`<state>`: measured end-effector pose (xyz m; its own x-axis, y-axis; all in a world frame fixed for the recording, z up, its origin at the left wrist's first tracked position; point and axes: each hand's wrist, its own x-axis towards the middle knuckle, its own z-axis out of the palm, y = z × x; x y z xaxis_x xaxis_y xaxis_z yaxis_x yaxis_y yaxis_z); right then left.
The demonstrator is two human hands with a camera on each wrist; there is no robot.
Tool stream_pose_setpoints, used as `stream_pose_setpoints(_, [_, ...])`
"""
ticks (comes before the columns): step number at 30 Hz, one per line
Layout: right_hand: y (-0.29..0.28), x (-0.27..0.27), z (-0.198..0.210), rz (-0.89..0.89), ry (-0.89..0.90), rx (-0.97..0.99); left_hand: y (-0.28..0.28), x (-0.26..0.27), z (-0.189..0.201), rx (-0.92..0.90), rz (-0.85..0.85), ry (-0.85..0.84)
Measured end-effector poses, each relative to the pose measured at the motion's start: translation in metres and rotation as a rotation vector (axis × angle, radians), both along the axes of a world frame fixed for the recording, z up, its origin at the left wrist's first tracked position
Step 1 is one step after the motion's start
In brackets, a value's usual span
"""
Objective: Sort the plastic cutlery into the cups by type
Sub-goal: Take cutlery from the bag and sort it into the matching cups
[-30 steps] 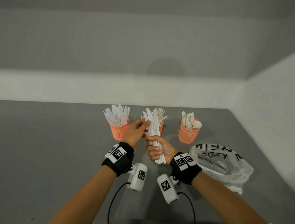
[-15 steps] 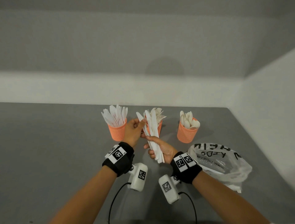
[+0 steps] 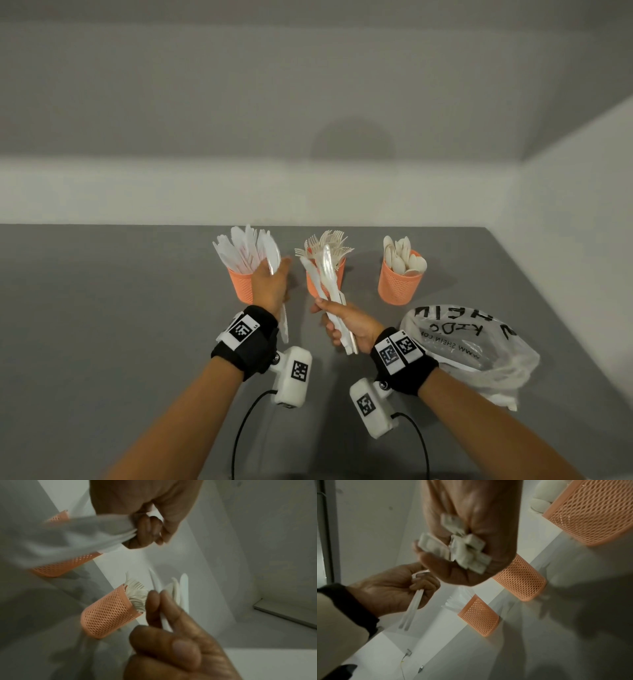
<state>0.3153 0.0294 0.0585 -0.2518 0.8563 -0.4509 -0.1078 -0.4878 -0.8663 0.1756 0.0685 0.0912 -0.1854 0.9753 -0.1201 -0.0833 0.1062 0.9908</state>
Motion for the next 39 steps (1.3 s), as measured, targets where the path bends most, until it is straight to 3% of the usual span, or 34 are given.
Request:
stream_pose_setpoints(3, [-0.002,-0.002,0.0,0.016,0.012,0.004,-0.008,0.008,-0.001,-0.073,-0.117,-0.014])
stream_pose_setpoints(8, [-0.002,0.001,-0.004,-0.008,0.094,0.01,-0.012,0.017,0.0,-0.129,-0.14,-0.12])
stream_pose_setpoints(14, [-0.003,0.006,0.0,0.018,0.076,0.044,-0.014,0.022,-0.011,-0.135,-0.3,0.019])
stream_pose_setpoints(19, [-0.006,0.007,0.001,0.06,0.002,0.08,-0.002,0.02,-0.019,-0.021,0.019,0.047])
stream_pose_setpoints(22, [-0.004,0.007,-0.005,-0.031,-0.087,0.105,0.004,0.014,-0.018,0.039,0.223,-0.011])
stream_pose_setpoints(24, [-0.003,0.005,-0.01,-0.086,-0.19,0.152,0.004,0.013,-0.018,0.056,0.256,-0.039])
stream_pose_setpoints(29, [0.004,0.001,-0.016,-0.265,-0.26,0.216,-0.002,0.017,-0.018,-0.025,0.082,-0.096])
stream_pose_setpoints(33, [0.008,-0.004,-0.019,-0.255,-0.31,0.346,-0.011,0.023,-0.015,-0.088,-0.102,-0.075])
stream_pose_setpoints(39, [0.008,-0.008,-0.018,-0.178,-0.26,0.435,-0.016,0.03,-0.017,-0.086,-0.09,-0.018])
